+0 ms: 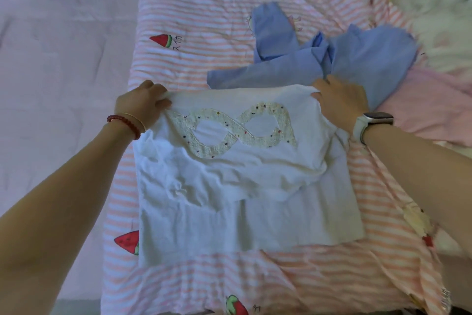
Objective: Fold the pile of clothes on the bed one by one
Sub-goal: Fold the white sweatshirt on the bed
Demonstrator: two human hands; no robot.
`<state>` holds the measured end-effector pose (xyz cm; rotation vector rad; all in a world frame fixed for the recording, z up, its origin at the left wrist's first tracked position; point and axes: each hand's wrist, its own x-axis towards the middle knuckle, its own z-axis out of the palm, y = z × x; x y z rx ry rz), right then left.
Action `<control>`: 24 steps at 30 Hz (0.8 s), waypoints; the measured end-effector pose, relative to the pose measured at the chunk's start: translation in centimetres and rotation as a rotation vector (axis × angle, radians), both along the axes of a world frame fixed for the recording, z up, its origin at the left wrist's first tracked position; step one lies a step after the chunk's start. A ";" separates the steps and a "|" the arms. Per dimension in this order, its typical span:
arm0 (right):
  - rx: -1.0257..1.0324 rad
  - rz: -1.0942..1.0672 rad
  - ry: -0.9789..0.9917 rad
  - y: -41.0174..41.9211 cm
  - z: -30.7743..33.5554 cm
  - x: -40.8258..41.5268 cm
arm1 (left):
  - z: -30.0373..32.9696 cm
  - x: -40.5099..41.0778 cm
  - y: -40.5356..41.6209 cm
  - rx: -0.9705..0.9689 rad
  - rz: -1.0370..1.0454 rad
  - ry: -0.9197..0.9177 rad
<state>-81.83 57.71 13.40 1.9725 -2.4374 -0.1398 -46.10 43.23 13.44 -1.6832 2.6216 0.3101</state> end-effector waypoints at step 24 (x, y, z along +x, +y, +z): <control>0.325 0.116 -0.079 25.9 -9.8 6.2 | -11.5 10.8 25.3 0.215 -0.218 -0.003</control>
